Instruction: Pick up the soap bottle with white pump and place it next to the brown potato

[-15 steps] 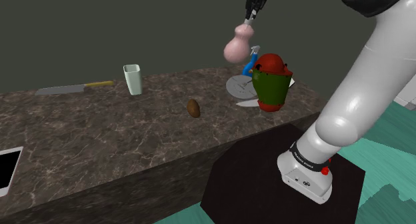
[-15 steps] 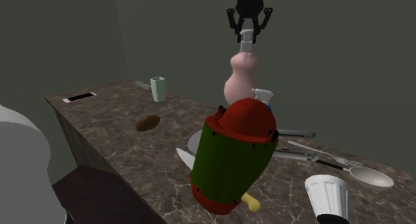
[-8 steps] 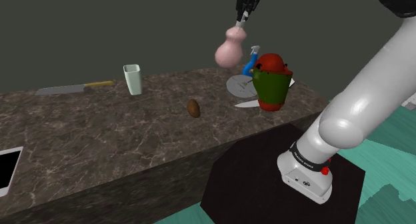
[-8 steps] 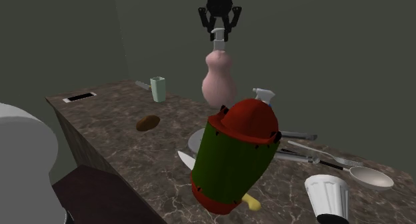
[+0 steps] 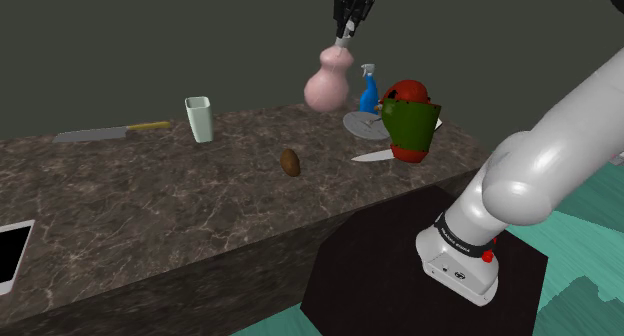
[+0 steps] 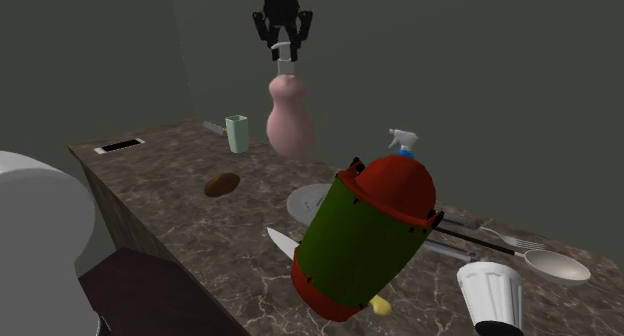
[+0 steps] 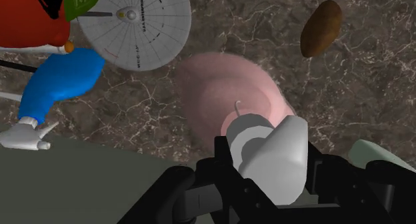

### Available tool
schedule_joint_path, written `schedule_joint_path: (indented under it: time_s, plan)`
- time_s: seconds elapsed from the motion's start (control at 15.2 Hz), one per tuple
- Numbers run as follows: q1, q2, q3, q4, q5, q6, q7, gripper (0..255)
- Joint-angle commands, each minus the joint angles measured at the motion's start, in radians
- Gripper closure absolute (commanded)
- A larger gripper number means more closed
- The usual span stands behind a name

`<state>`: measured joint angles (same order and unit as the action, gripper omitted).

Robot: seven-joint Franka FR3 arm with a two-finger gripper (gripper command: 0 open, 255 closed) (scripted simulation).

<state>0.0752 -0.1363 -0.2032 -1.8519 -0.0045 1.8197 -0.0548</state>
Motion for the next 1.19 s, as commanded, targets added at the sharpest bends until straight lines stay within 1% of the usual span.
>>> schedule_joint_path:
  time_s: [0.0,0.26,0.59,1.12]
  plan:
    - [0.02,-0.028,0.029,-0.033,-0.007,0.007,0.053,255]
    - [0.059,-0.053,0.089,-0.061,-0.01,0.011,0.152,255]
    - [0.108,-0.06,0.164,-0.07,-0.01,0.011,0.275,255]
    - [0.187,-0.02,0.28,-0.025,-0.01,0.004,0.47,255]
